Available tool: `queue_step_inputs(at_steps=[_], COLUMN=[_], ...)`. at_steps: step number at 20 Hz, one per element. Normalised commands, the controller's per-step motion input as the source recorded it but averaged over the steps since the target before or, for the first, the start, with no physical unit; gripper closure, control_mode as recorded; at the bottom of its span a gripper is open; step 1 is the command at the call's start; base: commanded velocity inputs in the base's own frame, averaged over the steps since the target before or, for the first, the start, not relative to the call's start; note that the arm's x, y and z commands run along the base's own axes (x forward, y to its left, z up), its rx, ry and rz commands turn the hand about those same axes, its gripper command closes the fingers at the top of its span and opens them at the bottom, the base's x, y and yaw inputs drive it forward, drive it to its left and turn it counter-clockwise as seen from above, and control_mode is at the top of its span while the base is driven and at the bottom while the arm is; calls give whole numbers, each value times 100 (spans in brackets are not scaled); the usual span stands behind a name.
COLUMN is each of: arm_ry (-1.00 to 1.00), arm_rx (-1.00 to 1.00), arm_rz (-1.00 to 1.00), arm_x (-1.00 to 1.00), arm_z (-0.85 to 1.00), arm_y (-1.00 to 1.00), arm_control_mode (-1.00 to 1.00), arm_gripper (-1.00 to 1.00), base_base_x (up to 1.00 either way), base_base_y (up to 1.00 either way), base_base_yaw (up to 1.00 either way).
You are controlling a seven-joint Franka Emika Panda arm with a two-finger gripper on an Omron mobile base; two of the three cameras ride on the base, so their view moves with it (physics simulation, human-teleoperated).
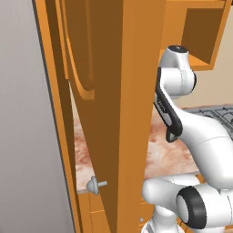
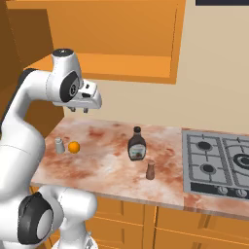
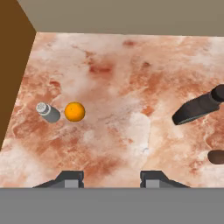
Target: There are various items on the counter. Only move the condiments/shakers into the cabinet.
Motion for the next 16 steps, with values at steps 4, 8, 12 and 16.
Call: queue_step_inputs(at_steps=[4, 8, 12, 16], arm_ry=[0, -4, -9, -16], arm_rx=[0, 2, 13, 19], arm_rz=[0, 4, 4, 5], arm_x=[-7, -16, -46, -66], arm_z=[-6, -23, -38, -40], arm_y=[-10, -80, -100, -99], arm_control_mode=[-100, -100, -100, -100], arm_gripper=[-100, -100, -100, -100], base_base_x=[0, 0, 0, 0], base_base_y=[0, 0, 0, 0], base_base_yaw=[0, 0, 0, 0])
